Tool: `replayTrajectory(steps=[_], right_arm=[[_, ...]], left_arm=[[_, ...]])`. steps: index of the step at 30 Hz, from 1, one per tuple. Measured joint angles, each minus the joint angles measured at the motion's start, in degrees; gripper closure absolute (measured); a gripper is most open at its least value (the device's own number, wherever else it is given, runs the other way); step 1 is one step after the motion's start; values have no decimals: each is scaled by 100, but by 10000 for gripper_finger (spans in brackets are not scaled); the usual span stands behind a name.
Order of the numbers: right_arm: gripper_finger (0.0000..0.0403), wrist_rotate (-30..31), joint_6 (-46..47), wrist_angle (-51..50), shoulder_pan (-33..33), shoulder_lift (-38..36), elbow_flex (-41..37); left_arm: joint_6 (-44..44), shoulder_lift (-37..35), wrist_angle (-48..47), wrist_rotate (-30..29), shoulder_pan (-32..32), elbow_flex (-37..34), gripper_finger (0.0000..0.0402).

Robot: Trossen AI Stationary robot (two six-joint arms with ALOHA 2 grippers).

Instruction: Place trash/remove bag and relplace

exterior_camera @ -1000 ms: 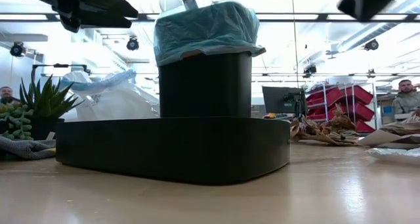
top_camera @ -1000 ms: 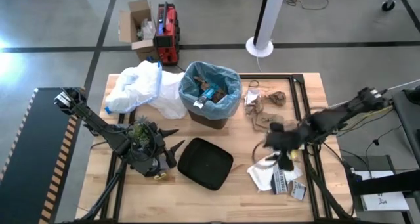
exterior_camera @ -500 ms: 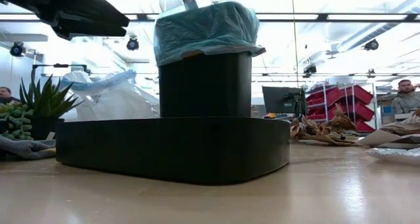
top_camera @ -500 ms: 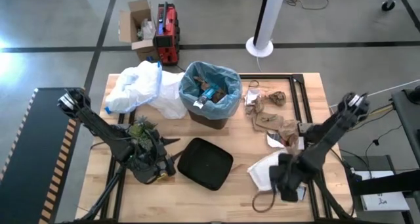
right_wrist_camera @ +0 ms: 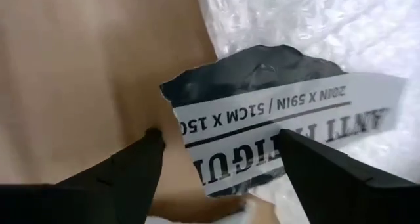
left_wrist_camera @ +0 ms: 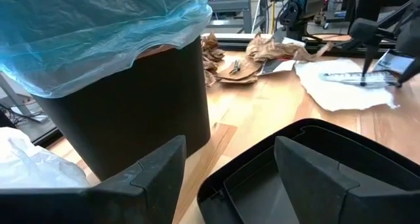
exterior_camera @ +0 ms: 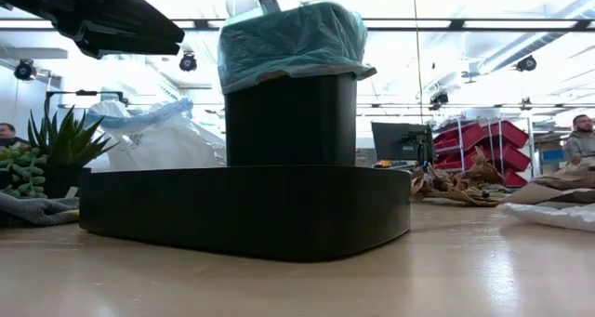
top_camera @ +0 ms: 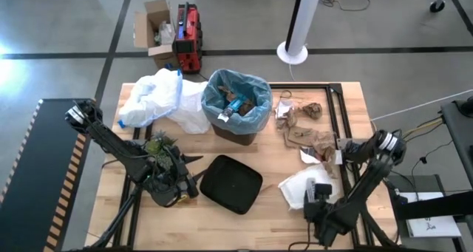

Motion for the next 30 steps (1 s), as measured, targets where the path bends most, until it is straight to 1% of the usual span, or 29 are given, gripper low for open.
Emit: replayTrajectory(steps=[3, 5, 7, 9, 11, 12, 13, 15, 17, 21, 23, 25, 30], right_arm=[[145, 204, -40, -412, 4, 210, 194], [178, 497, -58, -583, 11, 216, 229], [225, 860, -58, -571, -2, 139, 242], [284, 1049, -53, -705, -9, 55, 197], [350, 1030, -56, -953, -4, -23, 164], [376, 1030, -56, -1084, -2, -83, 164], [388, 1022, -56, -1239, -2, -163, 166], [388, 1055, -25, -1601, -3, -345, 207], [392, 1231, 115, -1940, -6, -575, 318], [400, 2035, 536, -2452, -2, -1162, 648], [402, 2415, 688, -2573, -3, -1462, 779], [402, 2654, 724, -2576, -7, -1733, 885], [403, 2881, 721, -2583, -4, -2154, 1112]], left_arm=[[2, 0, -3, 34, 0, 0, 186], [4, 0, -4, 38, 0, 0, 190], [4, 0, -12, 40, 0, 0, 194], [4, 0, -12, 40, 0, 0, 197], [11, 0, -18, 38, 0, 0, 199], [43, 0, -21, 38, 0, 0, 200], [91, 0, -22, 38, 0, 0, 202], [201, -1, -24, 37, 0, 0, 204], [300, -8, -24, 34, 0, 0, 206], [453, -20, -22, -4, 0, 0, 211], [485, -20, -24, -10, 0, 0, 213], [539, -22, -24, -12, 0, 0, 215], [570, -33, -22, -10, -10, 0, 221]])
